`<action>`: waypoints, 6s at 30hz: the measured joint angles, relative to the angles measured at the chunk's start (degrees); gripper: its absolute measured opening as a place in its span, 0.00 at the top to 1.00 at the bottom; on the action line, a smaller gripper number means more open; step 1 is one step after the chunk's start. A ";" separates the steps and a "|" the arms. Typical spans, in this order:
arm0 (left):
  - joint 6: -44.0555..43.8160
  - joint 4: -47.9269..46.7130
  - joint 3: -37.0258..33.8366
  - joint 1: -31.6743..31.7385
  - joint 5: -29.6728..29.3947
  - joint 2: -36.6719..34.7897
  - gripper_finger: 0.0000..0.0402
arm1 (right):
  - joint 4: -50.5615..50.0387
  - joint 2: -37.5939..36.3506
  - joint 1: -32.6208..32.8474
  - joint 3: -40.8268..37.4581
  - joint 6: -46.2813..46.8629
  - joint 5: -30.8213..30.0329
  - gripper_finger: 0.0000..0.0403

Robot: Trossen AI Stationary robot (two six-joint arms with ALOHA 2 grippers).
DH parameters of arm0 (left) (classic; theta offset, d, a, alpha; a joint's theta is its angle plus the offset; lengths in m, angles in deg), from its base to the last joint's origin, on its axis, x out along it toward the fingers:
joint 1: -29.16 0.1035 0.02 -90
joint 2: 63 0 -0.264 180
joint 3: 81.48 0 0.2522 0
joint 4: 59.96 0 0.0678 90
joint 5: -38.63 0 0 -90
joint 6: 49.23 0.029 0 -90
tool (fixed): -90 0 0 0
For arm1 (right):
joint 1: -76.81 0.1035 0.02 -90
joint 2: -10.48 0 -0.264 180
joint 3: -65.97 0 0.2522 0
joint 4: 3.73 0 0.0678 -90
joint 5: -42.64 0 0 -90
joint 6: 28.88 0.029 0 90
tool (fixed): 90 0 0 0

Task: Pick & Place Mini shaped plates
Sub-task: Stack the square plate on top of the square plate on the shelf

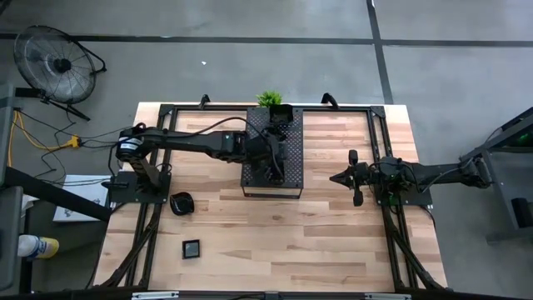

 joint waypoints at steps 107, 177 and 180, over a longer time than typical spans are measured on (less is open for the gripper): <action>-71.65 -7.26 0.04 4.90 15.95 -3.65 0.58 | 0.02 -0.04 -0.01 0.00 -0.01 0.00 0.99; -70.55 -8.85 0.04 4.87 16.98 -3.17 0.76 | 0.02 -0.04 0.01 0.00 -0.01 0.00 0.99; -70.53 -8.85 0.04 4.87 16.93 -3.17 0.76 | 0.01 -0.02 0.01 0.00 -0.01 -0.01 0.99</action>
